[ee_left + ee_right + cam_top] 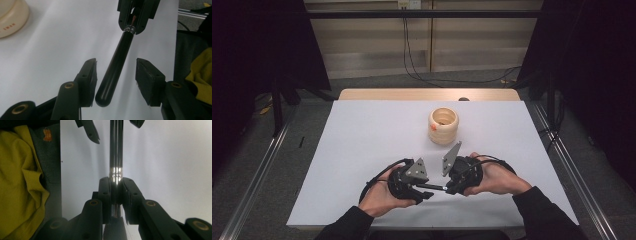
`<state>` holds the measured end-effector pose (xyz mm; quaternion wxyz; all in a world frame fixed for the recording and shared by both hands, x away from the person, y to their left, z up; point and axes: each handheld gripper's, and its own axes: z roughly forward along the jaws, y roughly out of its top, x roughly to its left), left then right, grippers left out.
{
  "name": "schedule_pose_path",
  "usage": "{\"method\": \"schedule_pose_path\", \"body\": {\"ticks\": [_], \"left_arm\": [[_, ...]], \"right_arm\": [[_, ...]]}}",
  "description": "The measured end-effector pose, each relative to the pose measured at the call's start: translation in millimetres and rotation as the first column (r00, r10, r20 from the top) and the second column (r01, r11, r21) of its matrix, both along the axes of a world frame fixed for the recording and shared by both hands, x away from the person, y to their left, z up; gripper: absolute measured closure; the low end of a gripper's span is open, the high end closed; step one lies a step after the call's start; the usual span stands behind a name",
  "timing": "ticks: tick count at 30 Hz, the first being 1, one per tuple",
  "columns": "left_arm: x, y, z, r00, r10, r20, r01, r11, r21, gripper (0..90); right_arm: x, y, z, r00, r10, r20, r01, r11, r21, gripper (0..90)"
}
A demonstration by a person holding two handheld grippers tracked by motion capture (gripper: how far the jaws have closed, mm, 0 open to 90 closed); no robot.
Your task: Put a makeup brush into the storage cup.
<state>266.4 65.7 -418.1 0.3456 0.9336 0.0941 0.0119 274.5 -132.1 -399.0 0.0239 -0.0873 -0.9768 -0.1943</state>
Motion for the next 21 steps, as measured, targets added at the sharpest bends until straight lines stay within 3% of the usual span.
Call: {"method": "schedule_pose_path", "body": {"ticks": [3,6,8,12,16,19,21], "left_arm": [[1.8,-1.4,0.3,0.9994,-0.03,-0.02,0.03,0.9995,0.007,56.6],[4.6,-3.2,-0.7,0.9988,-0.03,-0.039,0.03,0.9996,-0.003,62.8],[5.2,-4.7,-2.5,0.9978,-0.028,-0.06,0.027,0.9996,-0.006,62.3],[2.4,-7.2,-3.3,0.996,-0.059,-0.066,0.06,0.9982,0.006,70.2],[1.8,-7.8,-4.9,0.9943,-0.068,-0.083,0.069,0.9976,0.008,72.7],[2.9,-7.5,-6.8,0.9868,-0.087,-0.137,0.089,0.9959,0.014,74.5],[2.6,-6.6,-6.9,0.9851,-0.098,-0.142,0.101,0.9948,0.012,75.8]], "right_arm": [[-1.6,1.1,-0.9,1.0,0.005,-0.005,-0.005,1.0,-0.004,78.9],[-2.2,2.3,-2.2,0.9998,0.018,-0.004,-0.018,0.9998,0.0,78.9],[-2.6,3.0,-2.4,0.9996,0.028,0.002,-0.028,0.9996,0.004,78.9],[-5.5,4.6,-2.5,0.9987,0.049,-0.01,-0.049,0.9987,0.015,78.9],[-6.7,4.6,-2.4,0.9976,0.069,0.001,-0.069,0.9975,0.012,78.9],[-8.3,5.0,-2.9,0.9972,0.075,-0.006,-0.075,0.9971,0.015,78.9],[-9.0,5.4,-3.5,0.9952,0.098,-0.009,-0.097,0.995,0.022,78.9]]}}
